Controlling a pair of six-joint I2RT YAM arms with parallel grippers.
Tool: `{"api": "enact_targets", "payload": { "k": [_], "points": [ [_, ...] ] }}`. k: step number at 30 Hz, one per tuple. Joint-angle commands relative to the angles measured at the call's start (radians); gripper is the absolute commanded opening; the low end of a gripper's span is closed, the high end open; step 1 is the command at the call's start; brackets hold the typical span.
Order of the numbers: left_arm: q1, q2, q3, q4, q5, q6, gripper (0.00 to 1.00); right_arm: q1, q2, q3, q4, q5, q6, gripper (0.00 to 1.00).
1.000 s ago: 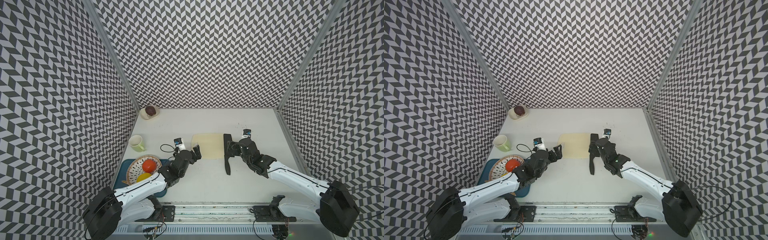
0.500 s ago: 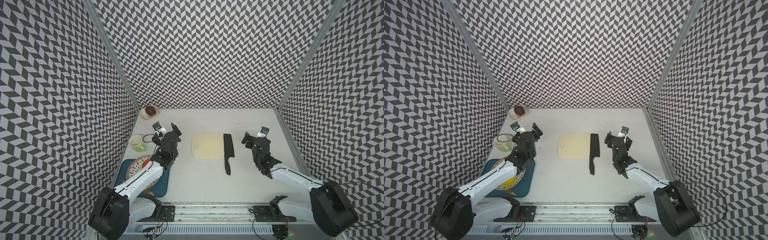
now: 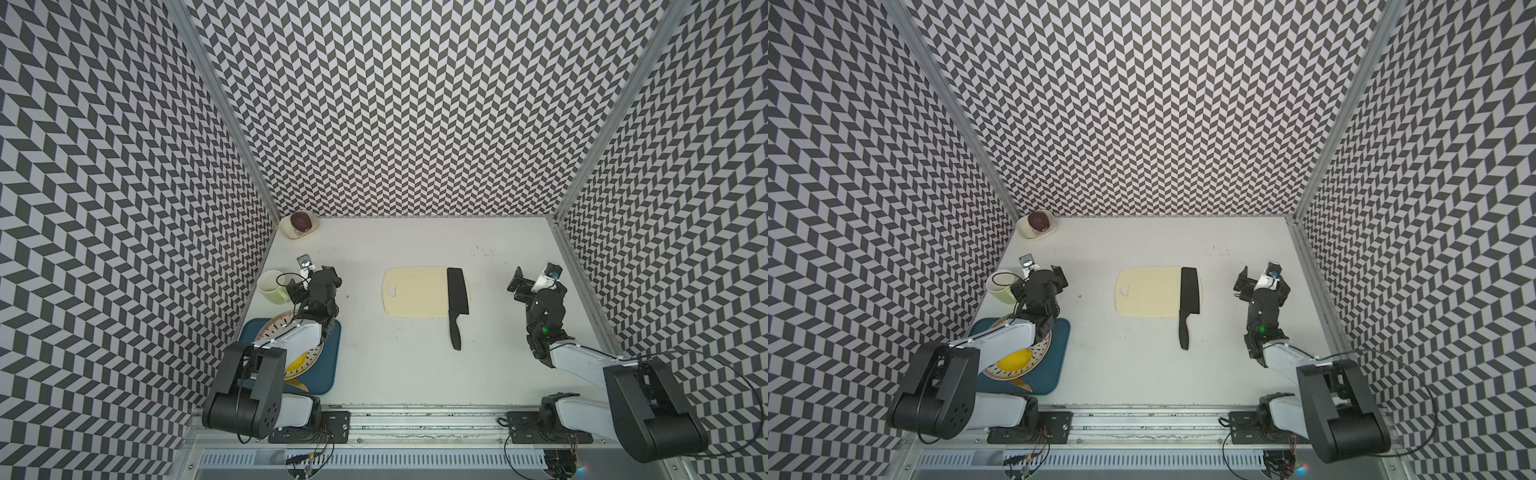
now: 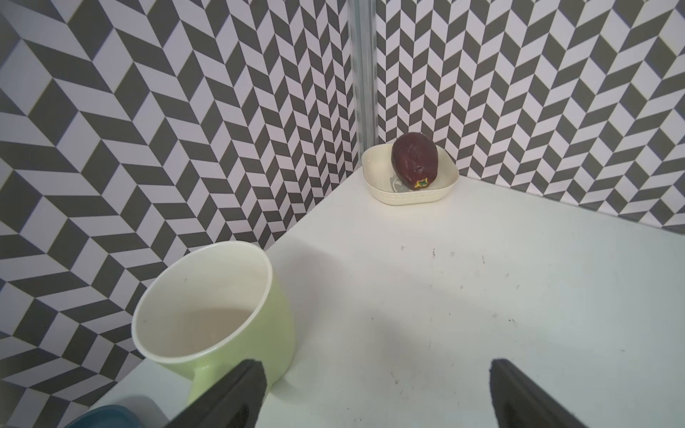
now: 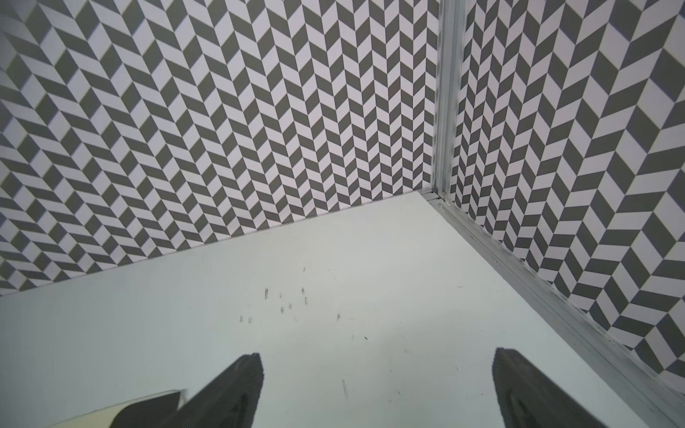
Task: Align the knife with the edge of the cutting board
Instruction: Reset both arms
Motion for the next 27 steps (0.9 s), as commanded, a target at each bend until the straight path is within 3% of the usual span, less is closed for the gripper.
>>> {"api": "enact_targets", "payload": {
  "k": [1, 3, 5, 8, 11, 14, 15, 20, 25, 27],
  "points": [
    [0.034, -0.026, -0.039, 0.15, 0.086, -0.003, 1.0, -0.011, 0.051, -0.049, 0.269, -0.099, -0.07, 1.0],
    [0.043, -0.02, -0.048, 0.165, 0.116, 0.01, 1.0, -0.011, 0.087, -0.053, 0.3, -0.112, -0.079, 1.0],
    [0.045, -0.002, -0.043, 0.17, 0.133, 0.039, 1.0, -0.014, 0.07, 0.001, 0.135, -0.126, -0.057, 1.0],
    [0.047, 0.018, -0.054, 0.21, 0.15, 0.06, 1.0, -0.024, 0.082, 0.014, 0.135, -0.113, -0.05, 1.0],
    [0.063, 0.061, -0.06, 0.243, 0.195, 0.08, 1.0, -0.066, 0.094, -0.009, 0.239, -0.11, -0.046, 1.0],
    [0.076, 0.114, -0.035, 0.219, 0.243, 0.057, 1.0, -0.094, 0.178, -0.154, 0.572, -0.129, -0.041, 1.0],
    [0.076, 0.129, -0.027, 0.213, 0.269, 0.056, 1.0, -0.092, 0.199, -0.162, 0.582, -0.173, -0.058, 1.0],
    [0.078, 0.135, -0.025, 0.214, 0.282, 0.057, 1.0, -0.037, 0.238, -0.071, 0.416, -0.191, -0.128, 1.0],
    [0.082, 0.146, -0.008, 0.207, 0.322, 0.082, 1.0, -0.036, 0.234, -0.076, 0.446, -0.086, -0.083, 1.0],
    [0.076, 0.128, -0.043, 0.286, 0.312, 0.132, 1.0, -0.034, 0.235, -0.072, 0.435, -0.085, -0.085, 1.0]
  ]
}}
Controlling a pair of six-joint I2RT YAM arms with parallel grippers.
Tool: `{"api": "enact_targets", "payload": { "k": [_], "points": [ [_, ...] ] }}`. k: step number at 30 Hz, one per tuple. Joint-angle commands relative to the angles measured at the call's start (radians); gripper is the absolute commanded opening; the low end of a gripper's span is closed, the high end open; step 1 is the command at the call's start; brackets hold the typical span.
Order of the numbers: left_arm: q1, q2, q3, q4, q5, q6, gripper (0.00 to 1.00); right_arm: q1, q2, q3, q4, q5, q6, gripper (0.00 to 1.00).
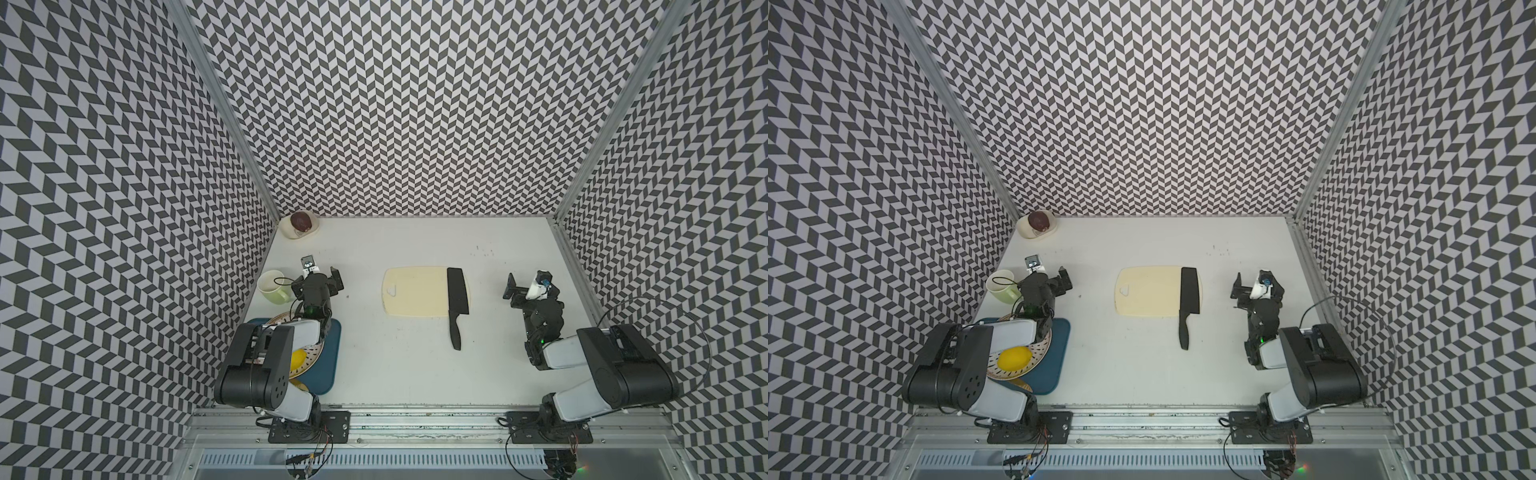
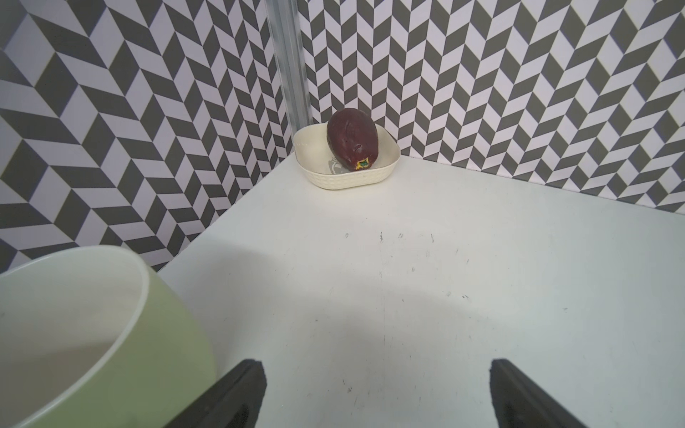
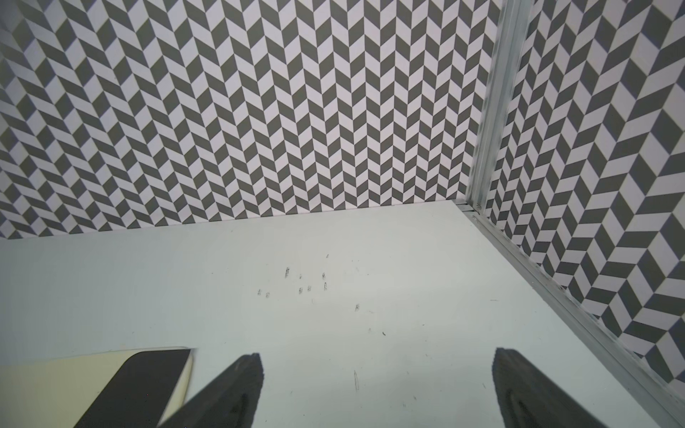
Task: Align the knife with the edge of the cutting board
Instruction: Reset both arms
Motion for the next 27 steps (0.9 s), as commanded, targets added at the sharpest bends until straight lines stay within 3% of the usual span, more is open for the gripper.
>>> {"api": "enact_targets", "payload": {
  "k": [1, 5, 9, 12, 14, 17, 19, 27],
  "points": [
    [-0.001, -0.015, -0.035, 0.143, 0.014, 0.088, 1.0, 0.002, 0.001, 0.008, 0.033, 0.045, 0.011, 1.0],
    [0.027, 0.021, -0.103, 0.331, 0.07, 0.114, 1.0, 0.003, 0.003, 0.041, 0.016, 0.047, 0.014, 1.0],
    [0.043, 0.013, -0.117, 0.346, 0.154, 0.123, 1.0, 0.001, 0.007, 0.047, 0.01, 0.062, 0.025, 1.0],
    [0.043, 0.061, -0.239, 0.629, 0.157, 0.14, 1.0, 0.0, 0.007, 0.048, 0.008, 0.062, 0.026, 1.0],
    [0.034, 0.034, -0.231, 0.539, 0.147, 0.137, 1.0, 0.0, 0.007, 0.048, 0.008, 0.062, 0.025, 1.0],
    [0.036, 0.052, -0.244, 0.605, 0.147, 0.145, 1.0, 0.0, 0.007, 0.048, 0.009, 0.062, 0.026, 1.0],
    [0.038, 0.031, -0.226, 0.536, 0.154, 0.134, 1.0, 0.0, 0.007, 0.048, 0.007, 0.062, 0.024, 1.0],
    [0.039, 0.037, -0.229, 0.553, 0.155, 0.137, 1.0, 0.001, 0.007, 0.048, 0.008, 0.062, 0.026, 1.0]
  ]
}}
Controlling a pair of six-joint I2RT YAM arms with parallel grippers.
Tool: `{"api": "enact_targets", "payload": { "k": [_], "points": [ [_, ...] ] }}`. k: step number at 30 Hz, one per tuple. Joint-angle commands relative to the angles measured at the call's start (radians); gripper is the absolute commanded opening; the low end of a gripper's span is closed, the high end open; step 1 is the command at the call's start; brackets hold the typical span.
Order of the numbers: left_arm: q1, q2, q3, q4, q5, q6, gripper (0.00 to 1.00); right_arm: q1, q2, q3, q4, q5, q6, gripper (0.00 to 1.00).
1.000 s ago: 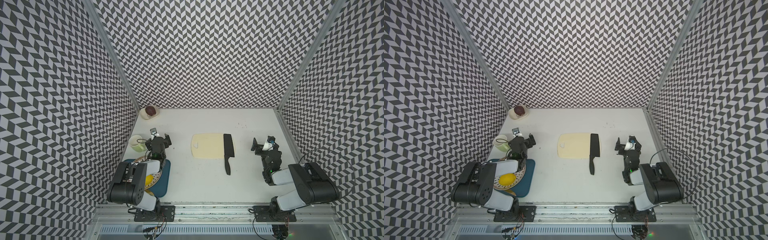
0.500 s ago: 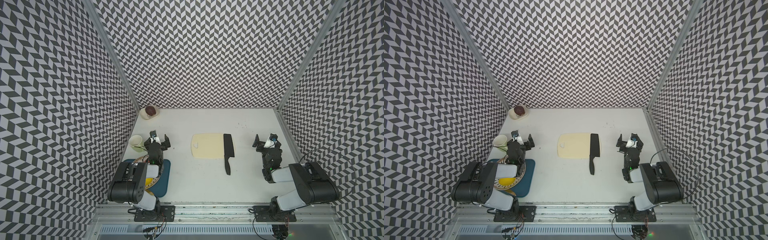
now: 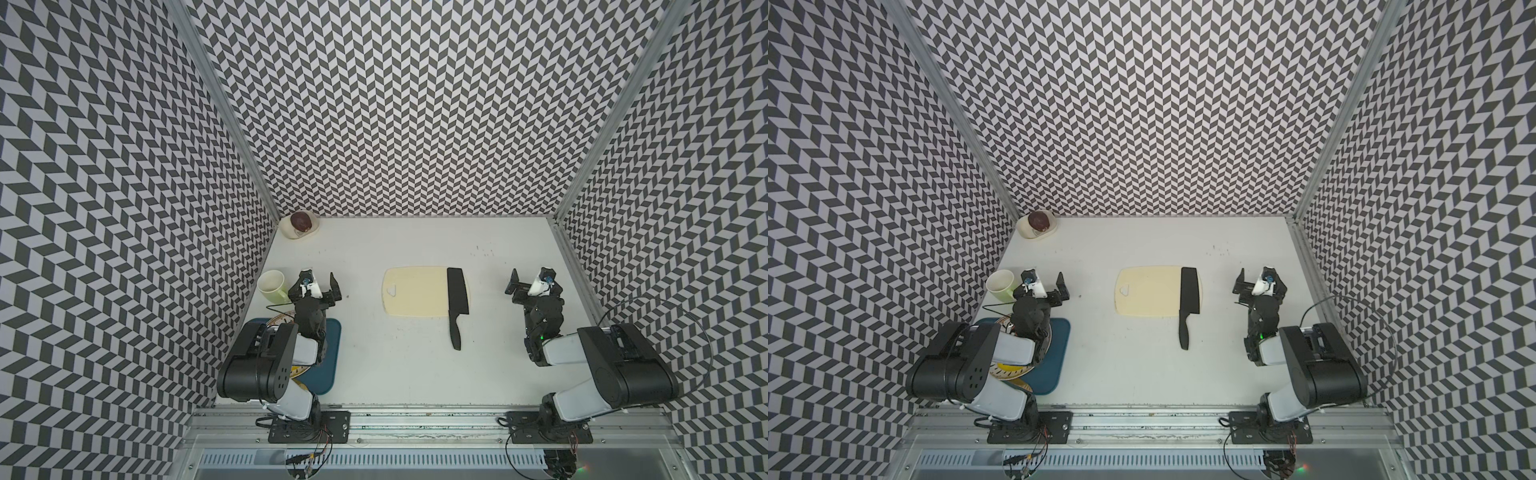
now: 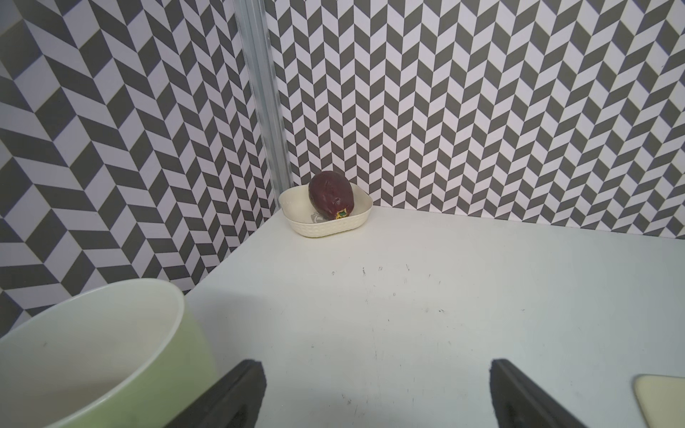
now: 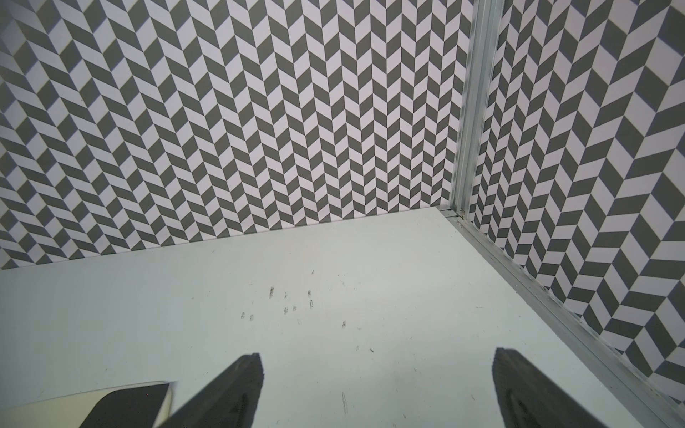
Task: Align the knife with the edge of the cutting board
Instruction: Reset both arms
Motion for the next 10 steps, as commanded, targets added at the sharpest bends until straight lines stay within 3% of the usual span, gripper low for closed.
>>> {"api": "enact_targets", "payload": {
  "k": [1, 10],
  "points": [
    [0.0, -0.006, 0.008, 0.035, 0.014, 0.015, 1.0, 0.0, 0.005, 0.013, 0.024, 0.015, 0.008, 1.0],
    [0.015, -0.007, 0.016, 0.014, 0.05, 0.009, 1.0, 0.0, 0.005, 0.013, 0.024, 0.015, 0.007, 1.0]
  ]
}}
